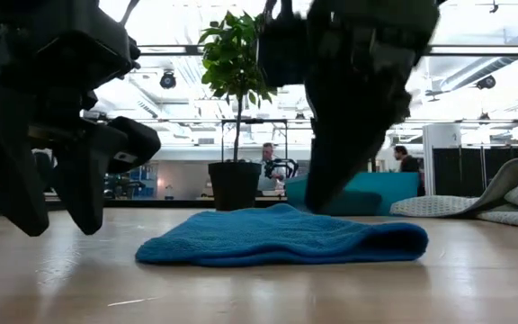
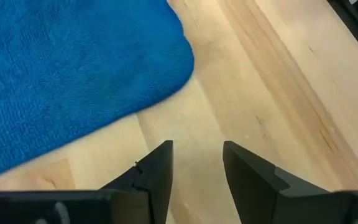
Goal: Fold microfiber towels
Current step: Fold the blue microfiber towel
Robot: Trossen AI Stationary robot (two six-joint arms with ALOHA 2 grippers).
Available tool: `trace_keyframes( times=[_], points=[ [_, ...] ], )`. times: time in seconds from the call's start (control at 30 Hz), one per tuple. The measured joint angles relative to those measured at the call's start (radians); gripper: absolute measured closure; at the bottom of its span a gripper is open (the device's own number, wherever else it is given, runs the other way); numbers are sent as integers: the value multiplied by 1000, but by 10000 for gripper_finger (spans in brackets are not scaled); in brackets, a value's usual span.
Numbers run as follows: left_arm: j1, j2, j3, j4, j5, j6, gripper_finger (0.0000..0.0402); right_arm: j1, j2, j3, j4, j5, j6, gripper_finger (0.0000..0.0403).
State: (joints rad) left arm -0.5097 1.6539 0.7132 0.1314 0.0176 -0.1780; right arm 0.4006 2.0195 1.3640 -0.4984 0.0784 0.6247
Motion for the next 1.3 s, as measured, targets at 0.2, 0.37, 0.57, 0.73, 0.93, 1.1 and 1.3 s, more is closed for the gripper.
trace_keyframes(
  times=[0.2, 0.37, 0.57, 0.73, 0.93, 1.1, 1.3],
  points=[
    [9, -1, 3, 20, -29, 26, 274, 17, -1, 0, 13, -23, -42, 336],
    [9, 13, 4, 124, -58, 125, 274, 74, -1, 0, 15, -32, -238, 326],
    [9, 89, 83, 203, -107, 110, 274, 128, -2, -31, 15, -26, -434, 282],
    [-2, 214, 209, 190, -125, 24, 274, 148, -3, -68, 13, -2, -519, 237],
    [-8, 316, 333, 82, -124, -80, 274, 149, -5, -94, 34, 21, -578, 208],
    [-20, 375, 408, -4, -194, -152, 274, 146, 2, -130, 70, 16, -573, 222],
    [-36, 477, 522, -300, -288, -314, 305, 147, 3, -149, 100, 12, -539, 271]
  ],
)
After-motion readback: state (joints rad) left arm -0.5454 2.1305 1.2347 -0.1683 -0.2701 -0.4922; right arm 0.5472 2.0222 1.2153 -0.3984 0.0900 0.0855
